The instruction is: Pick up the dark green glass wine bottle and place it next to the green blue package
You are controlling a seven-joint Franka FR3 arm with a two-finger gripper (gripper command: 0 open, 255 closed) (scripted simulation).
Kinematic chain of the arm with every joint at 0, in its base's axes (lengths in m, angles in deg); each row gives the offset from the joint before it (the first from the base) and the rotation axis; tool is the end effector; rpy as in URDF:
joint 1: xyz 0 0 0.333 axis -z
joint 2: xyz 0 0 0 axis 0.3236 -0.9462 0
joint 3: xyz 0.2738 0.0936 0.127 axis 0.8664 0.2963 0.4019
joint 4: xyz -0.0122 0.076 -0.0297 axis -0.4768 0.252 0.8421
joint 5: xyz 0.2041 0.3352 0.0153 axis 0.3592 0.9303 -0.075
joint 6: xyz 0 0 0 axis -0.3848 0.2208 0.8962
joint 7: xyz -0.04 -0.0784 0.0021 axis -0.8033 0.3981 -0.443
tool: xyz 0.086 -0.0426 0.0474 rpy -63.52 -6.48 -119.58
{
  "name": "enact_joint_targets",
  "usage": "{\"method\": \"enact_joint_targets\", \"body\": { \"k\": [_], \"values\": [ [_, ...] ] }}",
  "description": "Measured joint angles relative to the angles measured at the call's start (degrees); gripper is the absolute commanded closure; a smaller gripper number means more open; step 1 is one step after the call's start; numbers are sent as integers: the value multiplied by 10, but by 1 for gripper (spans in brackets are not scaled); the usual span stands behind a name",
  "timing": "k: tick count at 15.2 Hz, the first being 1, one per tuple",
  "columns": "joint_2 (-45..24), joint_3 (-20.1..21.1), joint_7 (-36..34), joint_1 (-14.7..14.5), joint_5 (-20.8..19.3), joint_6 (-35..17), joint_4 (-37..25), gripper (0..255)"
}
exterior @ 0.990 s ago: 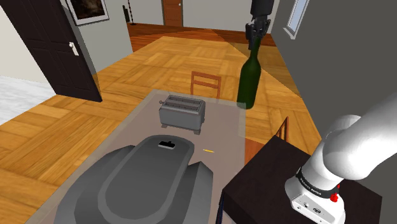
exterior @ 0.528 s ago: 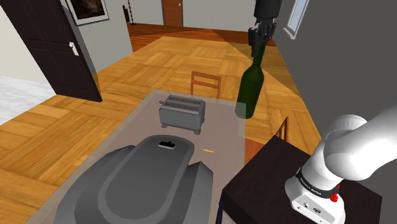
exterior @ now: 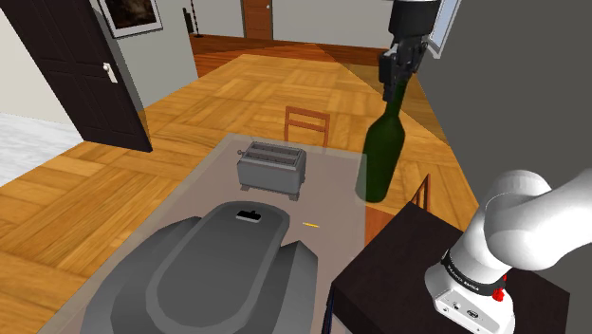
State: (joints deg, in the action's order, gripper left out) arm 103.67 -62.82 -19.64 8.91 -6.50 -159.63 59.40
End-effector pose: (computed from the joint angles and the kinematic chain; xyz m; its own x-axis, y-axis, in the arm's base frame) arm 0.3058 0.0868 0.6828 0.9996 -0.0150 -0.0236 -0.0138 -0.9985 0.0522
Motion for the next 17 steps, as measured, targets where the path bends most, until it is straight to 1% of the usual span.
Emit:
{"method": "enact_joint_targets", "body": {
  "k": [5,6,13,16,17],
  "values": [
    [38,57,-68,-17,43,17,21,255],
    [37,67,-80,-19,50,22,13,255],
    [68,144,-172,-39,114,41,16,255],
    [64,177,-210,-42,139,50,-4,255],
    [63,194,-227,-44,150,46,-4,255]
  ]
}}
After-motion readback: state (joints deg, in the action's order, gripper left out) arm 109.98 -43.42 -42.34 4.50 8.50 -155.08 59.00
